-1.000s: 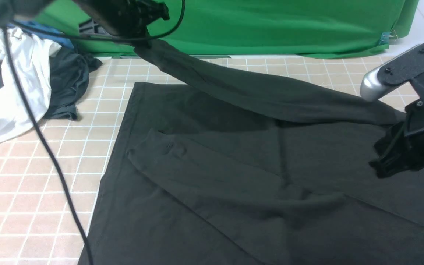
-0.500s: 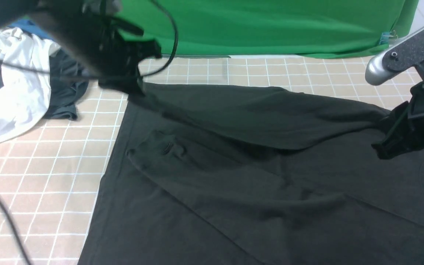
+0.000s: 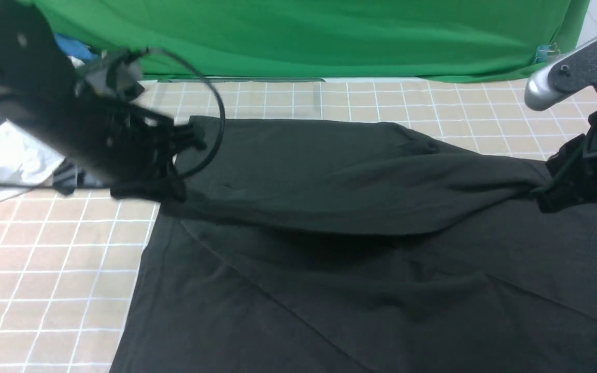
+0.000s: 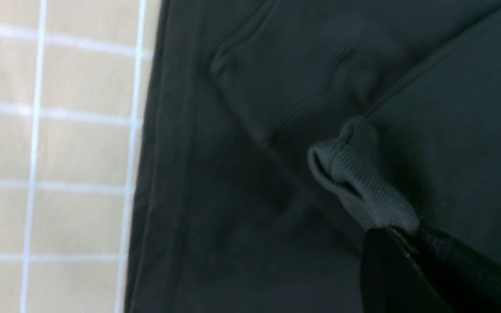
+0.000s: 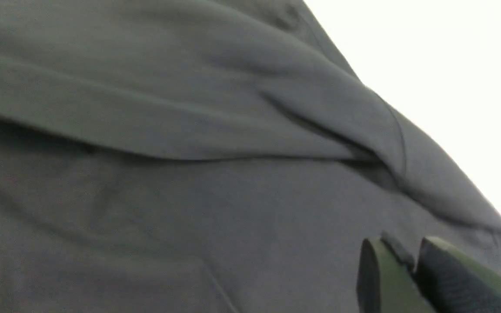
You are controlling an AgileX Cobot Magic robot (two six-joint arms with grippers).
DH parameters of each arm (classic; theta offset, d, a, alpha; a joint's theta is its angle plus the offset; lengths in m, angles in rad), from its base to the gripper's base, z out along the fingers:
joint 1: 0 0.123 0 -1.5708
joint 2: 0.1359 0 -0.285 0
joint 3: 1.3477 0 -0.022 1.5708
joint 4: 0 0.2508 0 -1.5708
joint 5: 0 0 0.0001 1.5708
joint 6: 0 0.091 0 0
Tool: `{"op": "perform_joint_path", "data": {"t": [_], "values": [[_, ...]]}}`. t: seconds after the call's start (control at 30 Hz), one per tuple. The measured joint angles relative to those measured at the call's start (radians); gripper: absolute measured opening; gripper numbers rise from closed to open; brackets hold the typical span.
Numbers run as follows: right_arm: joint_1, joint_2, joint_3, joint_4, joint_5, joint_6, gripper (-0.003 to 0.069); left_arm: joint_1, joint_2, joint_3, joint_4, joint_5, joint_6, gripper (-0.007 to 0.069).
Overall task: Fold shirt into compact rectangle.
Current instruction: 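Fold the left side of the dark shirt inward over its body with the left gripper, then grasp the near edge of the shirt at its hem and shoulder corners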
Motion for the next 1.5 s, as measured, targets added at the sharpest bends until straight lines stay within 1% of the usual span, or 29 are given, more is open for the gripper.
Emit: {"op": "perform_joint_path", "data": {"t": [0.13,0.2,0.27,0.37,0.4,0.43,0.47,0.5,0.53,0.57,0.6,0.63,0.67,0.7,0.73,0.77,0.83,0.87,0.9,0.97,1.03,1.07,1.13,1.2,1.3,1.47,1.5], "values": [[-0.073,0.057,-0.001,0.015,0.033,0.007,0.0156,0.000,0.000,0.090,-0.012,-0.066,-0.004,0.0044],[-0.120,0.088,-0.011,0.051,0.073,-0.006,0.0150,0.000,0.000,0.126,-0.018,-0.099,-0.004,0.0044],[-0.176,0.128,-0.049,0.142,0.134,-0.074,0.0121,0.000,0.000,0.153,-0.022,-0.121,-0.004,0.0045],[-0.273,0.185,-0.123,0.295,0.219,-0.196,0.0048,0.000,0.000,0.172,-0.023,-0.133,-0.005,0.0047],[-0.273,0.190,-0.130,0.306,0.224,-0.196,0.0045,0.000,0.000,0.173,-0.023,-0.133,-0.005,0.0048],[-0.319,0.224,-0.171,0.369,0.257,-0.235,0.0036,0.000,0.003,0.175,-0.024,-0.135,-0.005,0.0051],[-0.350,0.251,-0.198,0.402,0.276,-0.248,0.0035,0.000,0.005,0.175,-0.024,-0.138,-0.005,0.0055],[-0.389,0.287,-0.229,0.430,0.289,-0.259,0.0035,0.000,0.010,0.175,-0.024,-0.138,-0.005,0.0076],[-0.394,0.292,-0.238,0.432,0.292,-0.260,0.0037,0.000,0.012,0.175,-0.024,-0.138,-0.005,0.0080],[-0.424,0.322,-0.263,0.441,0.297,-0.261,0.0046,0.000,0.019,0.175,-0.023,-0.140,-0.005,0.0116],[-0.431,0.336,-0.271,0.444,0.298,-0.261,0.0051,0.000,0.021,0.175,-0.022,-0.139,-0.005,0.0129],[-0.450,0.372,-0.302,0.447,0.292,-0.261,0.0097,0.000,0.027,0.175,-0.004,-0.149,-0.005,0.0185],[-0.455,0.392,-0.318,0.447,0.282,-0.261,0.0142,0.000,0.030,0.175,0.009,-0.162,-0.005,0.0225],[-0.456,0.396,-0.321,0.448,0.280,-0.261,0.0142,0.000,0.030,0.175,0.012,-0.164,-0.005,0.0240],[-0.458,0.425,-0.343,0.449,0.260,-0.262,0.0237,0.000,0.030,0.175,0.023,-0.178,-0.005,0.0285],[-0.458,0.450,-0.359,0.451,0.236,-0.262,0.0300,0.000,0.030,0.175,0.032,-0.184,-0.005,0.0328],[-0.458,0.496,-0.393,0.454,0.206,-0.263,0.0404,0.000,0.025,0.175,0.028,-0.187,-0.005,0.0362],[-0.459,0.523,-0.412,0.454,0.200,-0.261,0.0439,-0.001,0.021,0.174,0.021,-0.189,-0.006,0.0371],[-0.460,0.540,-0.427,0.454,0.198,-0.258,0.0459,-0.006,0.018,0.173,0.014,-0.195,-0.003,0.0375],[-0.461,0.599,-0.460,0.452,0.198,-0.251,0.0484,-0.029,0.015,0.173,0.001,-0.200,0.010,0.0371],[-0.461,0.653,-0.485,0.451,0.204,-0.244,0.0493,-0.073,0.016,0.173,-0.004,-0.205,0.016,0.0349],[-0.461,0.662,-0.487,0.451,0.204,-0.244,0.0494,-0.078,0.017,0.173,-0.005,-0.205,0.015,0.0346],[-0.461,0.710,-0.502,0.451,0.201,-0.237,0.0498,-0.156,0.039,0.173,-0.009,-0.213,0.008,0.0295],[-0.461,0.738,-0.510,0.451,0.202,-0.236,0.0500,-0.203,0.073,0.173,-0.013,-0.232,-0.020,0.0257],[-0.461,0.768,-0.518,0.452,0.201,-0.235,0.0500,-0.234,0.138,0.173,-0.012,-0.254,-0.051,0.0209],[-0.461,0.791,-0.518,0.453,0.171,-0.238,0.0498,-0.236,0.219,0.173,-0.002,-0.274,-0.064,0.0174],[-0.461,0.793,-0.518,0.453,0.155,-0.238,0.0482,-0.236,0.235,0.169,-0.002,-0.285,-0.065,0.0169]]}}
